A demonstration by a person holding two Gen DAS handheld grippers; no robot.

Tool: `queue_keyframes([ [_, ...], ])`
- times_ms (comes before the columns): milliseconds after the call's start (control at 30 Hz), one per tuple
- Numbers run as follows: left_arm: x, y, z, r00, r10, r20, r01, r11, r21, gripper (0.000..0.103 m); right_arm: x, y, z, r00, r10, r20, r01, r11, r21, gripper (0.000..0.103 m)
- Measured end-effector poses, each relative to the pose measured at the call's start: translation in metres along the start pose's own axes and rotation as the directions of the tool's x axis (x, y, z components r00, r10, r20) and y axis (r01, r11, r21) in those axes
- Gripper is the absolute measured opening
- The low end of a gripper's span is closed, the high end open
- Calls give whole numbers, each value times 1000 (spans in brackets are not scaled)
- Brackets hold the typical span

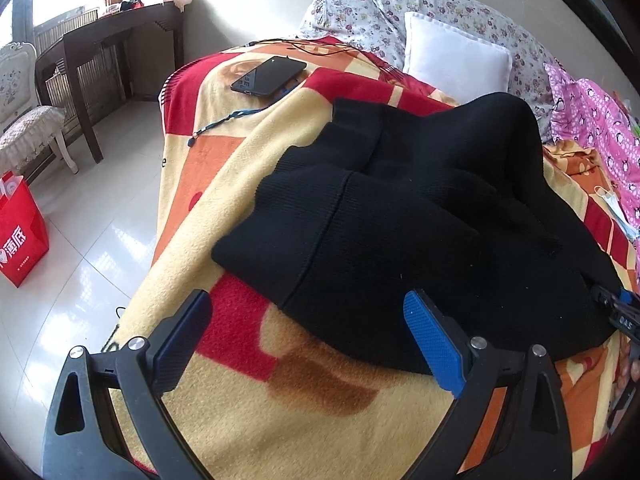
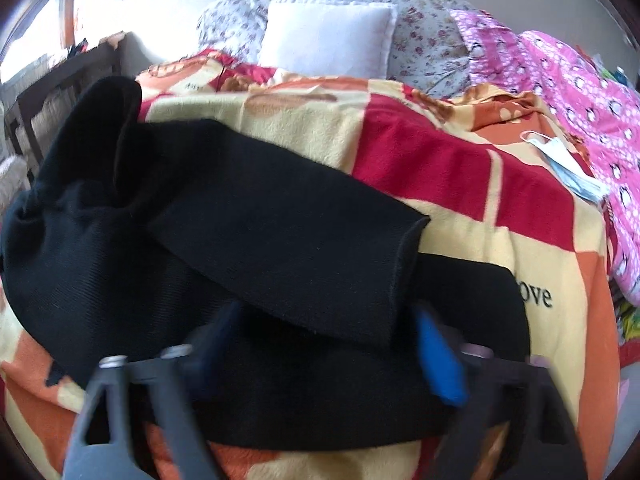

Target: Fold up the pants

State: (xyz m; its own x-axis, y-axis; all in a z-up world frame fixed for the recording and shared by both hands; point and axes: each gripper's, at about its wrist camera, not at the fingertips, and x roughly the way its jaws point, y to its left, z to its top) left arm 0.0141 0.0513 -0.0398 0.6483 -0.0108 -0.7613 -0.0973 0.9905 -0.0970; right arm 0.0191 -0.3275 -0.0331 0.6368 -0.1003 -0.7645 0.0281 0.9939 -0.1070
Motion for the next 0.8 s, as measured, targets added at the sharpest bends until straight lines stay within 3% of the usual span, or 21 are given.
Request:
queue_keyframes([
  [33,0,0,0,1000,0,0,0,1000,1,97,0,-2,4,1000,6,21,-5,1000,-17,48],
  [67,0,1,1,1000,1,0,-1,1000,0,97,1,-4,7,999,-25,28,26,999,-25,8],
  [100,0,2,2,1000,2,1,-2,1000,-1,97,2,-10,14,998,-60,36,61,998,-33,0],
  [167,0,3,3,1000,4,4,-4,1000,-2,97,1,-25,28,999,-14,51,14,1000,13,0],
  [367,3,4,6,1000,5,-1,-5,1000,-11,97,-11,-43,65,991,-7,134,0,999,50,0],
  [467,3,2,7,1000,13,-2,-13,1000,-4,97,-16,-49,90,982,-51,184,40,997,63,0],
  [633,3,2,7,1000,17,1,-17,1000,-5,97,-29,-78,124,948,-136,289,95,984,153,0],
  [800,3,1,7,1000,24,1,-24,1000,-1,97,25,-111,131,974,-180,138,151,969,198,1],
])
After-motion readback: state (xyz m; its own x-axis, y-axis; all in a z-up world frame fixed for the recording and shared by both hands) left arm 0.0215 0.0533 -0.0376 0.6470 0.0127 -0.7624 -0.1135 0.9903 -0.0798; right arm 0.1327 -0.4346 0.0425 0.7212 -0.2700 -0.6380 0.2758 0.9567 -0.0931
